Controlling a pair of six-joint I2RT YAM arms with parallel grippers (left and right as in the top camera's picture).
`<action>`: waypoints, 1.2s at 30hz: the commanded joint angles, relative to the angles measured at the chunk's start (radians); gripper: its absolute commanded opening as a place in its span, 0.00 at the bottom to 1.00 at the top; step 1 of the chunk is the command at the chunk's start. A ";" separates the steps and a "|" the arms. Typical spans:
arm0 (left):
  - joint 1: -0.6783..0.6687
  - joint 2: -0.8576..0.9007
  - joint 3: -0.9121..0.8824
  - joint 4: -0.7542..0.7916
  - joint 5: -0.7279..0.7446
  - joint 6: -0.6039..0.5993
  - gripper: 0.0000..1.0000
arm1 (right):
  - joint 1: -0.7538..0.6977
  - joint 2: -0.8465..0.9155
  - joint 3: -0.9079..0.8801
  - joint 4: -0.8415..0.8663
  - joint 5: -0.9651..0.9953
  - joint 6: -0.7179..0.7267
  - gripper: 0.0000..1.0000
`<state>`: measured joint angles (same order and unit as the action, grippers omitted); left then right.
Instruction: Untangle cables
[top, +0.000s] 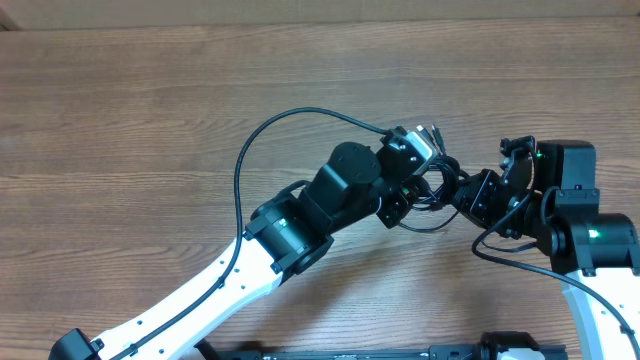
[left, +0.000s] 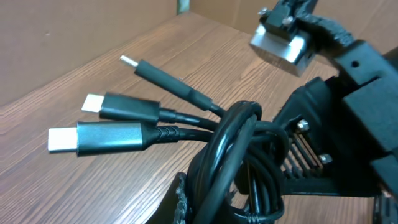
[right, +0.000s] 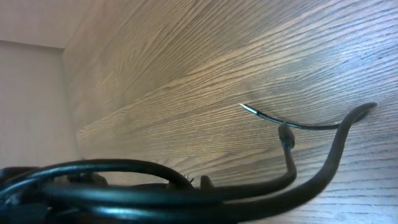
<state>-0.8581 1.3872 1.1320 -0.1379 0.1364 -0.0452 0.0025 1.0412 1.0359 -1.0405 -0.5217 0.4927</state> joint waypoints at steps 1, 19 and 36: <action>-0.006 -0.020 0.016 -0.012 -0.112 0.009 0.04 | 0.002 0.010 0.013 -0.006 0.002 -0.035 0.04; -0.006 -0.020 0.016 -0.132 -0.353 0.023 0.04 | 0.002 0.008 0.013 0.050 -0.336 -0.166 0.04; -0.006 -0.019 0.016 -0.188 -0.251 0.024 0.04 | 0.002 0.008 0.013 0.112 -0.580 -0.180 0.04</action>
<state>-0.8688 1.3834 1.1320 -0.3264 -0.1341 -0.0414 0.0017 1.0550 1.0359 -0.9348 -1.0508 0.3317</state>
